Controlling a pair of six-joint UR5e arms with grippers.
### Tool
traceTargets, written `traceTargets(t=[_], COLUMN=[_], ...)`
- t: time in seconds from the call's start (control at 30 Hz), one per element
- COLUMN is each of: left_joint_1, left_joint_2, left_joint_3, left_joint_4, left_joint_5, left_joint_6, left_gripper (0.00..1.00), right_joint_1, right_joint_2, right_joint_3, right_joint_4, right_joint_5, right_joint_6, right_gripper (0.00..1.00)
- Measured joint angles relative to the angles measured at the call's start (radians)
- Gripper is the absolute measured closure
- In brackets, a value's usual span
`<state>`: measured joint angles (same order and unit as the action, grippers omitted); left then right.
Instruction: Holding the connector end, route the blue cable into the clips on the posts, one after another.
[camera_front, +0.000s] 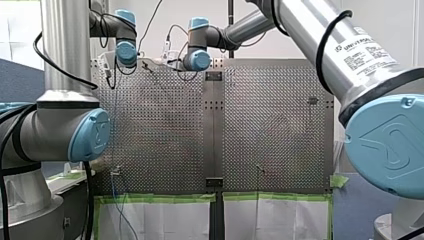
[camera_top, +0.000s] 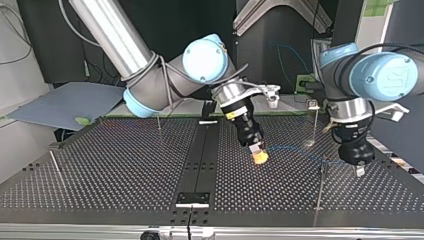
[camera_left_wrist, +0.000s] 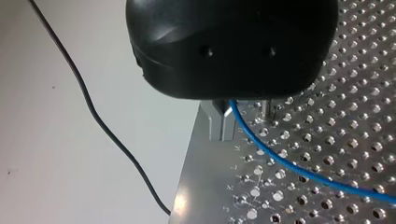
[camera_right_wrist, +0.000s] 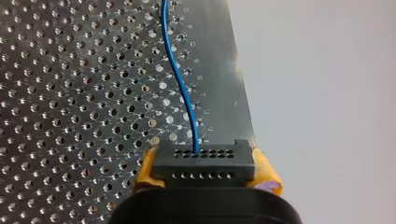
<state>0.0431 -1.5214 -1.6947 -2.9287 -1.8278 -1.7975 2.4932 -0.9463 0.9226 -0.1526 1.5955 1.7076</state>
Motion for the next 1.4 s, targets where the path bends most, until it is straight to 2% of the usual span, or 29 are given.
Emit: traceTargets(t=[0.33,0.53,0.7,0.9,1.17,1.4], left_joint_1=[0.021,0.032,0.036,0.034,0.03,0.032], left_joint_2=[-0.032,-0.041,-0.045,-0.045,-0.04,-0.007], left_joint_3=[0.0,0.0,0.0,0.0,0.0,0.0], left_joint_4=[0.005,0.029,0.046,0.047,0.047,0.042], left_joint_5=[0.03,0.042,0.074,0.088,0.106,0.09], left_joint_6=[0.0,-0.006,-0.026,-0.034,-0.049,-0.054], left_gripper=[1.0,1.0,1.0,1.0,1.0,1.0], right_joint_1=[0.0,-0.01,-0.017,-0.021,-0.012,0.001], right_joint_2=[0.035,0.041,0.042,0.042,0.042,0.042], right_joint_3=[-0.011,-0.013,-0.013,-0.014,-0.032,-0.045], right_joint_4=[0.011,0.014,0.014,0.016,0.02,0.022], right_joint_5=[0.001,0.001,0.0,0.0,-0.002,-0.019], right_joint_6=[0.002,0.009,0.011,0.011,0.007,0.002], right_gripper=[1.0,1.0,1.0,1.0,1.0,1.0])
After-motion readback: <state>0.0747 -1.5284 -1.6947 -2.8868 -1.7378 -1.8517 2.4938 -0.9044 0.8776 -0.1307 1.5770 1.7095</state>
